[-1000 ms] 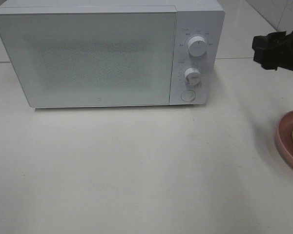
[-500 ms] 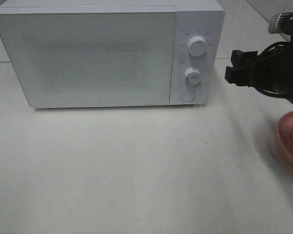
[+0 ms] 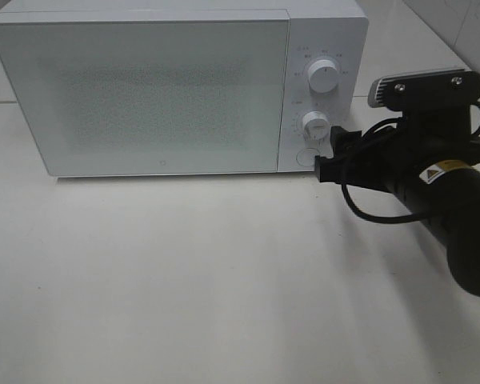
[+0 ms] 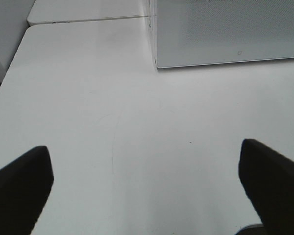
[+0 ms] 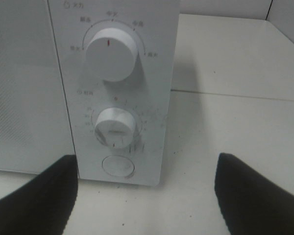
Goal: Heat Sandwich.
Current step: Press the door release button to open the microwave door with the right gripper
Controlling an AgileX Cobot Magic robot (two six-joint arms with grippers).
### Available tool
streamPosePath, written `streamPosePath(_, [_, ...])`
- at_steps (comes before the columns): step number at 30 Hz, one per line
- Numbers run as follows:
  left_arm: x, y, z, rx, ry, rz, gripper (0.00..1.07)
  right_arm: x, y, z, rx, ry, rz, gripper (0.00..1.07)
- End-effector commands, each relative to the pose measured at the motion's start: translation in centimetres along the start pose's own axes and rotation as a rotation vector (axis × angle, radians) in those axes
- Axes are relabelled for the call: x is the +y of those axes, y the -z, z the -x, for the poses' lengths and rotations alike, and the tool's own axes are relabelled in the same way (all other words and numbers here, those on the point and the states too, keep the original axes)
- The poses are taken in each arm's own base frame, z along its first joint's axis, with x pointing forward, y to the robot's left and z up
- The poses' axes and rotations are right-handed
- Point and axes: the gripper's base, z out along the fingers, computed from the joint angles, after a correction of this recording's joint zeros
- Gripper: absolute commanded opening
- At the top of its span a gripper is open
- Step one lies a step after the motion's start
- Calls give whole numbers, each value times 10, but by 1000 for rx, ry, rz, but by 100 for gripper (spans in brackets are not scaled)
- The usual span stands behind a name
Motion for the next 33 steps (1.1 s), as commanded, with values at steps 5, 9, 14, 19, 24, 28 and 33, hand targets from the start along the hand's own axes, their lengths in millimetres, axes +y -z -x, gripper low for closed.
streamPosePath(5, [-1,3,-2,-28,3,-10,98,15,4,-12,22,8,-11,75])
streamPosePath(9, [-1,3,-2,-28,3,-10,98,18,6,-17,40,4,-15,75])
streamPosePath(14, [-1,3,-2,-28,3,-10,98,19,7,-18,50,-2,-12,75])
streamPosePath(19, [-1,3,-2,-28,3,-10,98,20,7,-18,52,-14,-12,75])
streamPosePath(24, [-1,3,-2,-28,3,-10,98,20,7,-18,52,-111,-14,75])
streamPosePath(28, [-1,3,-2,-28,3,-10,98,20,7,-18,51,-276,-18,75])
streamPosePath(33, [-1,3,-2,-28,3,-10,98,20,7,-18,48,-558,-25,75])
